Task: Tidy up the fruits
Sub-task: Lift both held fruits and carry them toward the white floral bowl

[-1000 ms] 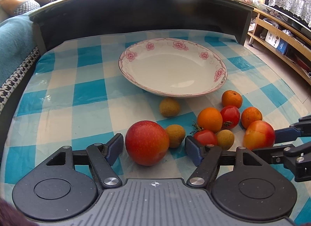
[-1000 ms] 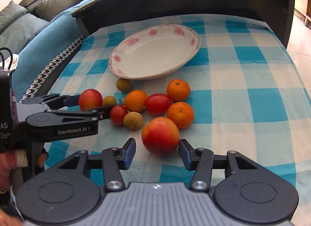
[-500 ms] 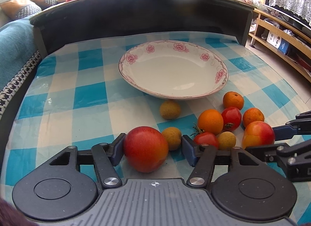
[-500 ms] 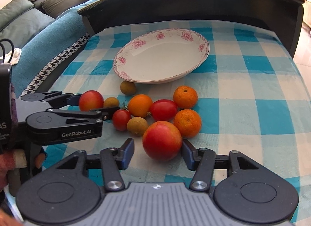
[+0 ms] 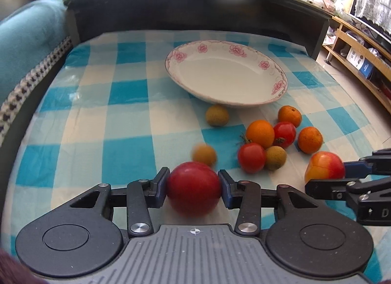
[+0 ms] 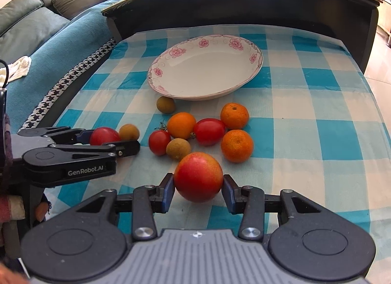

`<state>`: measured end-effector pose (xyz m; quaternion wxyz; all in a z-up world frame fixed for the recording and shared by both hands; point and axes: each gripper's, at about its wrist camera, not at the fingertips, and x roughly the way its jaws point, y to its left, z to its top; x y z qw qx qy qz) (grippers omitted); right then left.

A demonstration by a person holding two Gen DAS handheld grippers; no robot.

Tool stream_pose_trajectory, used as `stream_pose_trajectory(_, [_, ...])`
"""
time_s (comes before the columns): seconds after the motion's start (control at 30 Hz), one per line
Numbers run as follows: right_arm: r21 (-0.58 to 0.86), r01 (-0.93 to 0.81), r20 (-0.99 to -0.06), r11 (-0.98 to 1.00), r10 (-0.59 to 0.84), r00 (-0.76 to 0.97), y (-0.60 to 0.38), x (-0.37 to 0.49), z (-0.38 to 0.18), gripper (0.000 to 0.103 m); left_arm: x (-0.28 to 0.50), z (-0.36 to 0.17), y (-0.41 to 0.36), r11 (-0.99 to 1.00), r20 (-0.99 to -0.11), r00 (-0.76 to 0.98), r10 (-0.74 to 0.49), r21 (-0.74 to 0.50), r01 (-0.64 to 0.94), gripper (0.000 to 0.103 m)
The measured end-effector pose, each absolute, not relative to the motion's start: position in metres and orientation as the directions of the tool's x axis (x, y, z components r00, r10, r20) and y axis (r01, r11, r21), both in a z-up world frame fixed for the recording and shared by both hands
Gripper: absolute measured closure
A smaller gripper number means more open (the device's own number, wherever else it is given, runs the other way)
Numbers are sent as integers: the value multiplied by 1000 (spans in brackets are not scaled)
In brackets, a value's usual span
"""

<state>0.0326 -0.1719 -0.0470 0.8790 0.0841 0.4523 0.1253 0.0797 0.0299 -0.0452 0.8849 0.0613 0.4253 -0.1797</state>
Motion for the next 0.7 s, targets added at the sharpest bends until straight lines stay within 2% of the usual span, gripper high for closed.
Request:
stream_pose_trajectory(0.2, [209,-165,-798,964,265,541,-164,18,-53,60,65,-48,20,924,-773,601,-206,48,378,51])
stream_pose_trajectory(0.3, [184,-175,-803,967,251,540,-162,12,-52,60,68,-44,16,924,-792,578,-197,48,380,52])
stream_pose_trajectory(0.57, [172,-174,-799,970,241,551,-160,15,-54,60,59,-48,17,921,-773,595,-220,35,387,50])
stream_pose_trajectory(0.7, [162,-177,-793,971,235,562,-160,16,-54,60,58,-47,15,923,-781,587,-213,37,384,53])
